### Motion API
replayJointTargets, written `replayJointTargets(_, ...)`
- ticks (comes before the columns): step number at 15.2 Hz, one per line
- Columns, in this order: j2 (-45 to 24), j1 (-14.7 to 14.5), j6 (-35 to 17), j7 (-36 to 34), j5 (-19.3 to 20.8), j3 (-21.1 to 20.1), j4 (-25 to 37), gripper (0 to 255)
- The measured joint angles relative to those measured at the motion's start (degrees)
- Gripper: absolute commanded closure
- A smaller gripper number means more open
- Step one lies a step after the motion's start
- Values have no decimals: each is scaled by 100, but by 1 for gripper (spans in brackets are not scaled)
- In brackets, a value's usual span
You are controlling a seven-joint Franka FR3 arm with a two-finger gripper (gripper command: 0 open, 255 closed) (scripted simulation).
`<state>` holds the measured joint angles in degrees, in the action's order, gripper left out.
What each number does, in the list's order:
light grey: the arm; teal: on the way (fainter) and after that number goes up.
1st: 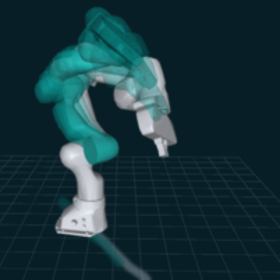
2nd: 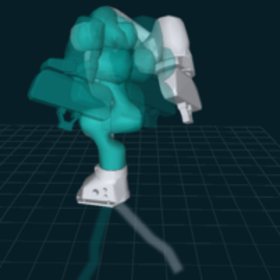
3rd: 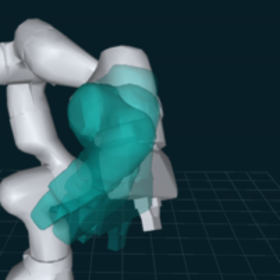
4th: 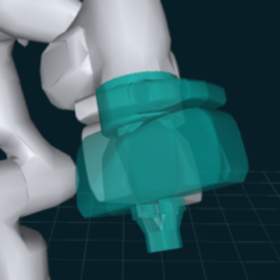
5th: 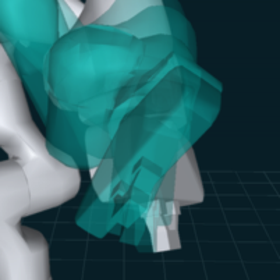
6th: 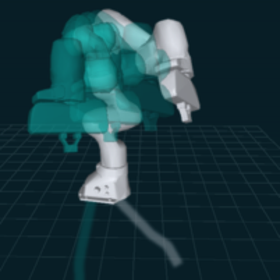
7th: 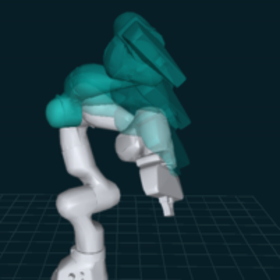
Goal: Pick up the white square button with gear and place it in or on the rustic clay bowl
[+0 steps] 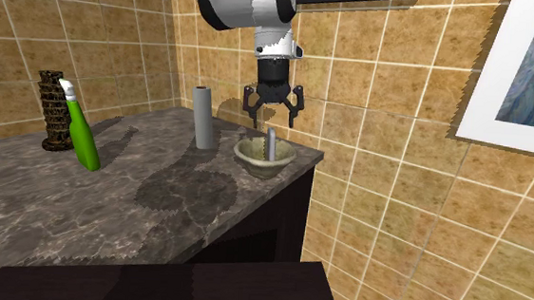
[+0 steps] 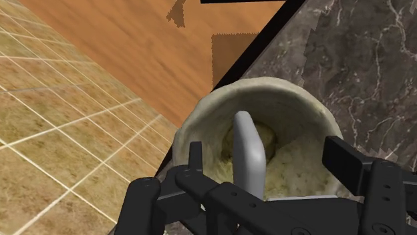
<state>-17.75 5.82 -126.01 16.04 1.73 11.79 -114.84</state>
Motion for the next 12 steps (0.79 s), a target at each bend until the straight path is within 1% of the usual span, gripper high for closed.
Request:
replayJointTargets(2,57,-5,92,-2,10,4,39,0)
replayJointTargets(6,286,-47,574,-40,48,5,298,0)
replayJointTargets(12,310,-46,667,-36,52,8,360,0)
